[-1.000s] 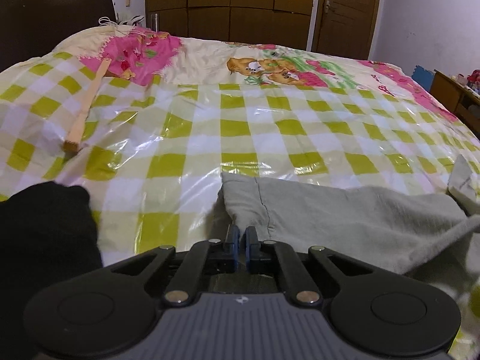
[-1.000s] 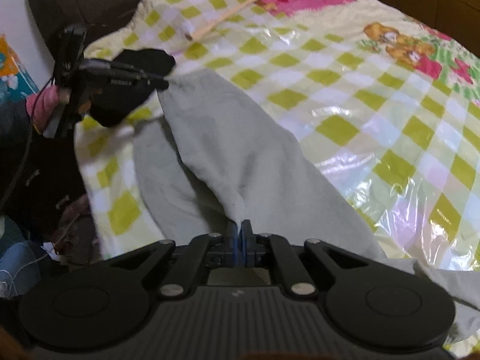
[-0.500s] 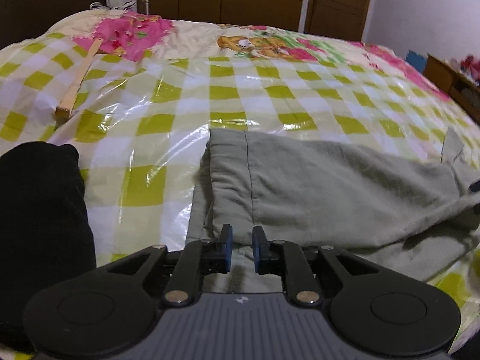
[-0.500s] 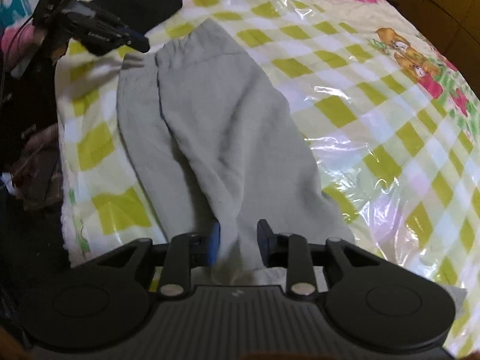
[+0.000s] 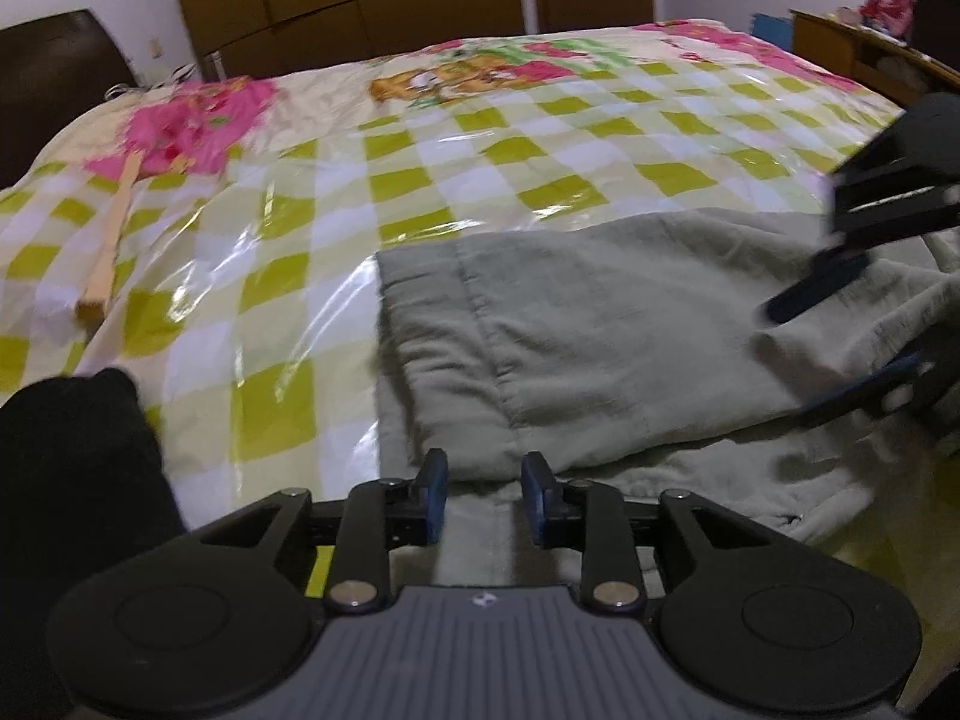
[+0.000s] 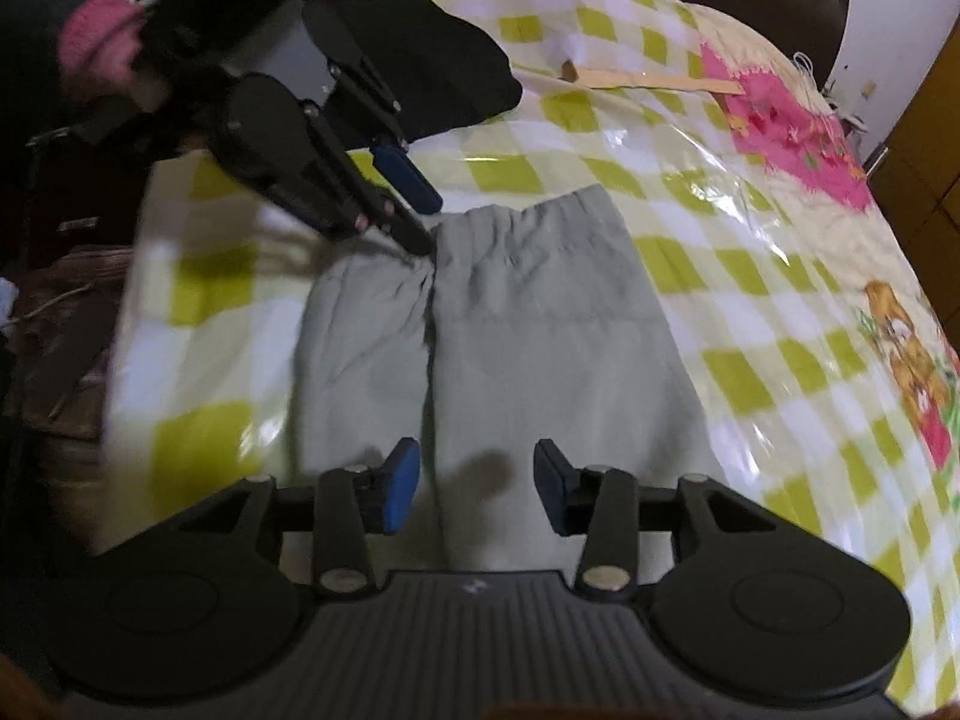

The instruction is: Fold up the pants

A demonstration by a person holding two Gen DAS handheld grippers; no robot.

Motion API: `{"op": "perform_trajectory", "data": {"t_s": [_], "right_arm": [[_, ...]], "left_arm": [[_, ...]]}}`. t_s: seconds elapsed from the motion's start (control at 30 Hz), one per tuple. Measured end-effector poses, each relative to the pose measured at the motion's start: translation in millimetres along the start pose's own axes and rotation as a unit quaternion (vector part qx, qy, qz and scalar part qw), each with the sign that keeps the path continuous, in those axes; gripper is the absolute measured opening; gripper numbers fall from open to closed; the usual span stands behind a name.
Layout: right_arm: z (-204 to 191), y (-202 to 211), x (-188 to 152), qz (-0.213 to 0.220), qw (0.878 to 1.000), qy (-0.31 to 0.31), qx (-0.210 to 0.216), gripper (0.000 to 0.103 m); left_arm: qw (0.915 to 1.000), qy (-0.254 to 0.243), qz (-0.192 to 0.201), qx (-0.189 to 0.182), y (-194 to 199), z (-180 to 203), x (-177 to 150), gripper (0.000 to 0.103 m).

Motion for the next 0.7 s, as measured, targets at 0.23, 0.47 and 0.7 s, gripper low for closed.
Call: {"op": "perform_trajectory", "data": {"t_s": [0.23,0.47,0.7], "right_arm": [[0.9,-36.3,12.3,0.003,1.000,-0.003,-0.017,0.039],[-4.4,-44.6,23.3,0.012,0.999,0.029,-0.035,0.039],[24.9,-31.9,29.5,0.023,0.996,-0.083,0.017,0.003]], "left_arm": [[0.9996,0.015,-0.013,-0.017,-19.4,-2.3,4.2,0.045],[0.9993,0.000,-0.028,-0.026,-12.3,0.8,-5.8,0.047],[0.9997,-0.020,-0.010,-0.001,-9.6,0.2,2.5,0.052]]}}
Point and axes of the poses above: each gripper's, at about its wrist camera, not at the fingertips, and y roughly against the way its jaws point, z to its right, x to its top, the point moved 9 cm from there along -y, roughly the way its jaws point, and after that the axes turned 5 degrees about -z, right-handed, at the moved point
